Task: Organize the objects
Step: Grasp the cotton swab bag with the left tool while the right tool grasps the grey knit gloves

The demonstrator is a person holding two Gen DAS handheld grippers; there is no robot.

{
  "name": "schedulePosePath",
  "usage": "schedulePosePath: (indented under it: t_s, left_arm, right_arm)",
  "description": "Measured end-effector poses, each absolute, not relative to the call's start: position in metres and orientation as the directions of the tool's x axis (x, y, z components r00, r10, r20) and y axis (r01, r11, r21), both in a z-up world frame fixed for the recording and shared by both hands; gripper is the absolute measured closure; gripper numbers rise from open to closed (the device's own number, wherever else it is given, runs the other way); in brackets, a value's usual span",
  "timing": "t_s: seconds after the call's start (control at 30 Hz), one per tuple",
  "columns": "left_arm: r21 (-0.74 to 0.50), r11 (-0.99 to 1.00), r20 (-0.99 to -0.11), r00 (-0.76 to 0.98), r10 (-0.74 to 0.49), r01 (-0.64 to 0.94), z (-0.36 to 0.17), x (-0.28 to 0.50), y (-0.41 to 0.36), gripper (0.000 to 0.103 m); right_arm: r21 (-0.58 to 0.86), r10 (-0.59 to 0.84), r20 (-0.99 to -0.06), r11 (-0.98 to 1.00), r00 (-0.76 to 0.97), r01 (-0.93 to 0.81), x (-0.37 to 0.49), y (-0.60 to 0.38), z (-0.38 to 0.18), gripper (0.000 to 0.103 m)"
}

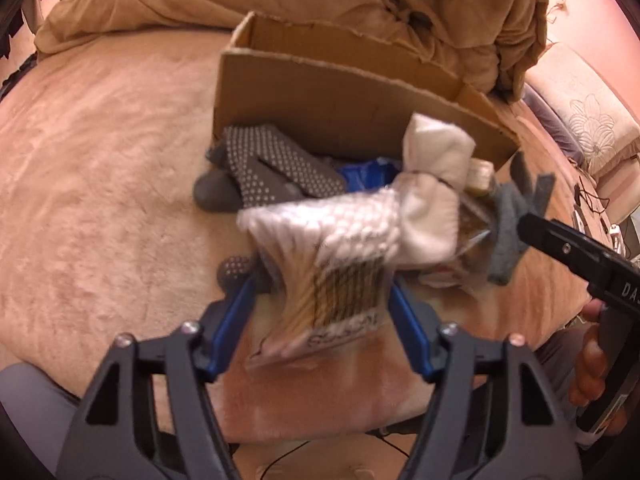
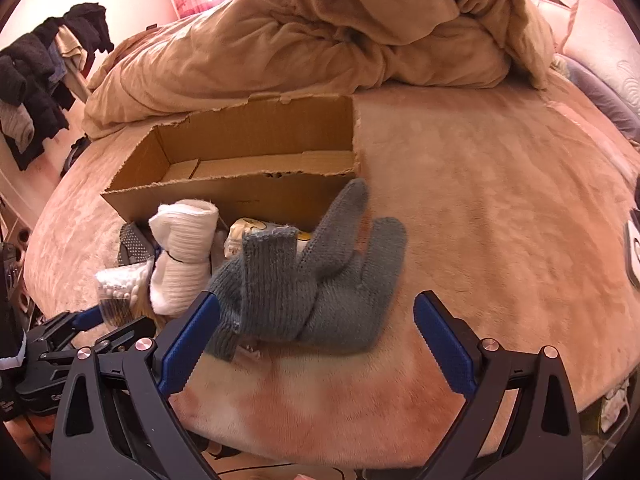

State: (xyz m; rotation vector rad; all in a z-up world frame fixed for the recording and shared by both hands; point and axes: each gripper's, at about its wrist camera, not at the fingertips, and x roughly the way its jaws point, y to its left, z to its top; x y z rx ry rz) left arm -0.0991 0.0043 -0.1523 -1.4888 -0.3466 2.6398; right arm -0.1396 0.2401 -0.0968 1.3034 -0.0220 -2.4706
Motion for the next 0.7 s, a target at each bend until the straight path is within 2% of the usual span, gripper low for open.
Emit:
schedulePosePath:
  t_s: [0.1,0.23,0.37,0.43,0.5,0.53,0.7]
  left_arm:
    - [-0.235,-0.972,-0.831,-0.522,0.192,0.016,-0.155,-0.099,0.007,0.048]
    - [-0.235,-0.972,-0.825,-0.529,0.196,0.007,-0.153,-0.096,0.008,0.060]
    - [-0.240,-0.971,-0.815,-0.544,0.199,0.004,-0.144,-0.092,0.008,0.063]
    - [-0.239,-0.971,-0.809,-0.554,0.198,0.001,-0.138,-0.088,0.008,0.063]
    - [-0.242,-0.970,-0.800,-0.565,0.203,-0.006,-0.130,-0.083,0.007,0.064]
    - [-0.240,-0.971,-0.797,-0.570,0.200,-0.005,-0.126,-0.081,0.007,0.064]
    - [-0.241,-0.970,-0.778,-0.598,0.193,0.000,-0.105,-0.070,0.001,0.064]
  right_arm:
    - [0.186,-0.320,-0.805,-0.936,-0.499,0.300,-0.146,0.236,-0.107,0.007]
    - [0.236,-0.376,-0.795,-0.915,-0.476,0.329,-0.148,0.234,-0.116,0.025]
    - [0.216,-0.385,-0.780,-0.905,-0.493,0.365,-0.143,0.231,-0.108,0.046]
    - [0.214,-0.385,-0.774,-0.906,-0.502,0.365,-0.140,0.235,-0.103,0.062]
    - [0.216,-0.385,-0.769,-0.908,-0.510,0.359,-0.138,0.238,-0.100,0.069]
    - [0.215,-0.385,-0.766,-0.908,-0.515,0.358,-0.137,0.237,-0.098,0.077]
    - [0.202,-0.387,-0.745,-0.907,-0.544,0.369,-0.124,0.237,-0.081,0.083]
